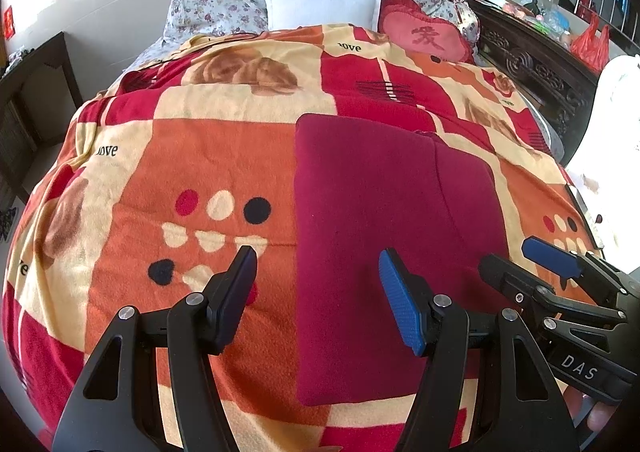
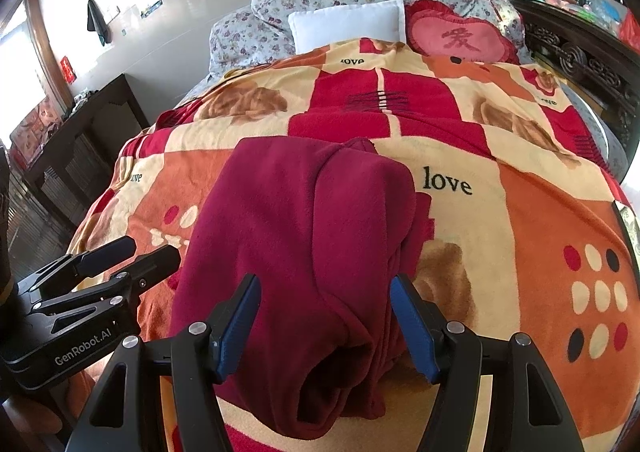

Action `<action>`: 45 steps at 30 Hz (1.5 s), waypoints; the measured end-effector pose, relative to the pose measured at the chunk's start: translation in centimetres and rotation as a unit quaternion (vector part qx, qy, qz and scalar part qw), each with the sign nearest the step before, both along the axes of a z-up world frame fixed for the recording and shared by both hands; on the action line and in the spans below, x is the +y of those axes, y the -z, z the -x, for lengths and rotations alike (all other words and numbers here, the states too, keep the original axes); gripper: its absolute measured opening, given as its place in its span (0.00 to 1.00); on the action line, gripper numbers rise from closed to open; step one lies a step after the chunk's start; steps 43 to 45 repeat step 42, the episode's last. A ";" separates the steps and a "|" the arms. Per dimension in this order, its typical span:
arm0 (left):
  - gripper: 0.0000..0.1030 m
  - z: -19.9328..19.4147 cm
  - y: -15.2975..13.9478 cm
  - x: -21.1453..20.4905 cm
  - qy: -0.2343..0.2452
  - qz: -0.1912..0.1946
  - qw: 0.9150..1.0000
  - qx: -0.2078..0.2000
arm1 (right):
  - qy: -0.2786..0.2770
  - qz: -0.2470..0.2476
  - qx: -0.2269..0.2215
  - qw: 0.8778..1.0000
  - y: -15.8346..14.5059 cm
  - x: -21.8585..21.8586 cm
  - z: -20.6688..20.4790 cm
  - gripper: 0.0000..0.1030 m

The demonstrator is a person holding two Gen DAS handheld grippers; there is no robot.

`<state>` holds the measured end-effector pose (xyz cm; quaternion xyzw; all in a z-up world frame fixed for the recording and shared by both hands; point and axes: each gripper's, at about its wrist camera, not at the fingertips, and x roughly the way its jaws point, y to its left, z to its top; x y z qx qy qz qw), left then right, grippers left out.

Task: Fold small clothes

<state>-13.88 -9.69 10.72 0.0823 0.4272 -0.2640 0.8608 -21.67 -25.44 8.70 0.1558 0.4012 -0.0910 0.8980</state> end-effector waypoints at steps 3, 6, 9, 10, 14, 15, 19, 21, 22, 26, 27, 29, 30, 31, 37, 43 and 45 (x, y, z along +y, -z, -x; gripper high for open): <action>0.62 0.0 0.2 0.0 0.000 0.000 1.000 0.001 | 0.000 -0.001 0.000 1.000 0.0 0.0 0.0 0.63; 0.62 0.0 0.5 -0.1 0.001 -0.001 1.000 0.004 | 0.000 -0.003 0.002 1.000 0.2 -0.1 -0.1 0.63; 0.62 0.0 0.5 -0.1 0.001 -0.002 1.000 0.004 | -0.001 -0.005 0.004 1.000 0.4 -0.2 -0.1 0.63; 0.62 0.1 0.6 0.0 0.001 -0.001 1.000 0.005 | -0.001 -0.005 0.004 1.000 0.4 -0.2 -0.1 0.63; 0.62 0.2 0.7 -0.1 0.001 -0.003 1.000 0.005 | -0.002 -0.005 0.005 1.000 0.5 -0.1 -0.2 0.63; 0.62 0.2 0.7 -0.1 0.001 -0.003 1.000 0.005 | -0.002 -0.005 0.004 1.000 0.5 -0.1 -0.2 0.63; 0.62 0.1 0.7 -0.1 0.001 -0.003 1.000 0.006 | -0.002 -0.005 0.005 1.000 0.4 -0.1 -0.2 0.63; 0.62 0.1 0.7 -0.2 0.001 -0.003 1.000 0.006 | -0.002 -0.006 0.006 1.000 0.6 0.0 -0.2 0.63; 0.62 0.1 0.8 -0.1 0.000 -0.002 1.000 0.007 | -0.002 -0.005 0.007 1.000 0.6 0.0 -0.2 0.63; 0.62 -0.1 0.9 -0.2 0.001 -0.002 1.000 0.010 | -0.003 -0.007 0.009 1.000 0.8 0.0 -0.2 0.63; 0.62 -0.1 1.0 -0.1 0.000 -0.002 1.000 0.010 | -0.003 -0.007 0.009 1.000 0.8 0.0 -0.3 0.63; 0.62 -0.2 0.9 -0.2 0.000 -0.003 1.000 0.010 | -0.003 -0.009 0.010 1.000 0.9 -0.1 -0.3 0.63; 0.62 -0.1 1.0 -0.2 0.000 -0.003 1.000 0.010 | -0.003 -0.009 0.010 1.000 0.9 -0.1 -0.3 0.63; 0.62 -0.1 1.1 -0.2 0.000 -0.003 1.000 0.011 | -0.003 -0.009 0.011 1.000 0.9 -0.1 -0.3 0.63; 0.62 -0.1 1.1 -0.1 0.001 0.000 1.000 0.004 | -0.002 -0.011 0.011 1.000 1.0 -0.1 -0.2 0.63; 0.62 -0.2 0.9 0.0 0.005 0.001 1.000 0.002 | -0.001 -0.012 0.010 1.000 1.1 -0.3 -0.2 0.63; 0.62 -0.2 0.9 0.0 0.005 0.001 1.000 0.002 | -0.001 -0.012 0.010 1.000 1.1 -0.3 -0.2 0.63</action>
